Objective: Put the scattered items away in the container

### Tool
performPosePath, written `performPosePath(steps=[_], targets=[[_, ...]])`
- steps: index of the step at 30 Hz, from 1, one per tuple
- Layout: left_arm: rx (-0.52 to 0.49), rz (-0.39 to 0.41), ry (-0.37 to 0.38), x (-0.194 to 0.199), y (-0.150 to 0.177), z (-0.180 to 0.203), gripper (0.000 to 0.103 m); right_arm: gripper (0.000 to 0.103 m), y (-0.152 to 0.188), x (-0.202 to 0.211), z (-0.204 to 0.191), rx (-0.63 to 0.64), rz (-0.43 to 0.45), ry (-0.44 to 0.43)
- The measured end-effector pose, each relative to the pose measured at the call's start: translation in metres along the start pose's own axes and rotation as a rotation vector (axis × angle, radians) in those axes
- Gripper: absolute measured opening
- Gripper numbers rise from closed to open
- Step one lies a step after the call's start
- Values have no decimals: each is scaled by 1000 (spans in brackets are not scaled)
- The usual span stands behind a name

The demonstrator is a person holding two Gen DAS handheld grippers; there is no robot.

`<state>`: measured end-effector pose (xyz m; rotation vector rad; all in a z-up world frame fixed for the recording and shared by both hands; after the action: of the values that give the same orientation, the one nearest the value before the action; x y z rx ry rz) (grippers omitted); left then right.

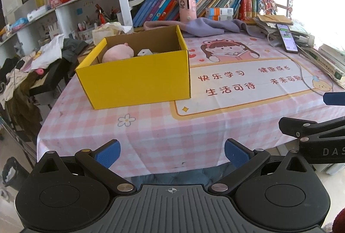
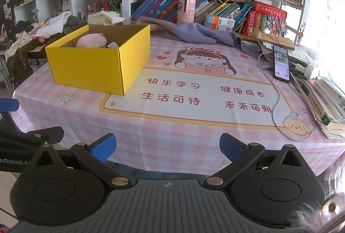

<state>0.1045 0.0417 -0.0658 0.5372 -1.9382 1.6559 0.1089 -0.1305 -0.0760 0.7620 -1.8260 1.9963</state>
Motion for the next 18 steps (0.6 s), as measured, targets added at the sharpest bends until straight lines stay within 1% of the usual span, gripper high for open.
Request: performPosePath(steps=[9, 18], targets=[[3, -2, 2, 1, 1, 2, 103, 103, 1, 8, 2, -1, 10, 9], [12, -14, 11, -1, 2, 1, 103, 103, 1, 8, 3, 0, 12, 8]])
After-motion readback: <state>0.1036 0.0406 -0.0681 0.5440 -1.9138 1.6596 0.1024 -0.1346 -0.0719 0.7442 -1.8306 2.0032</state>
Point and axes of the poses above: each gripper's, at about its wrist camera, not at the fingertips, and x roughly against the way its jaws point, z to its right, y to its underside, the point moved 9 cm from there along -x, roughly the way its jaws point, and after that the axes turned 3 degrees about z, right-handed, at the moved point
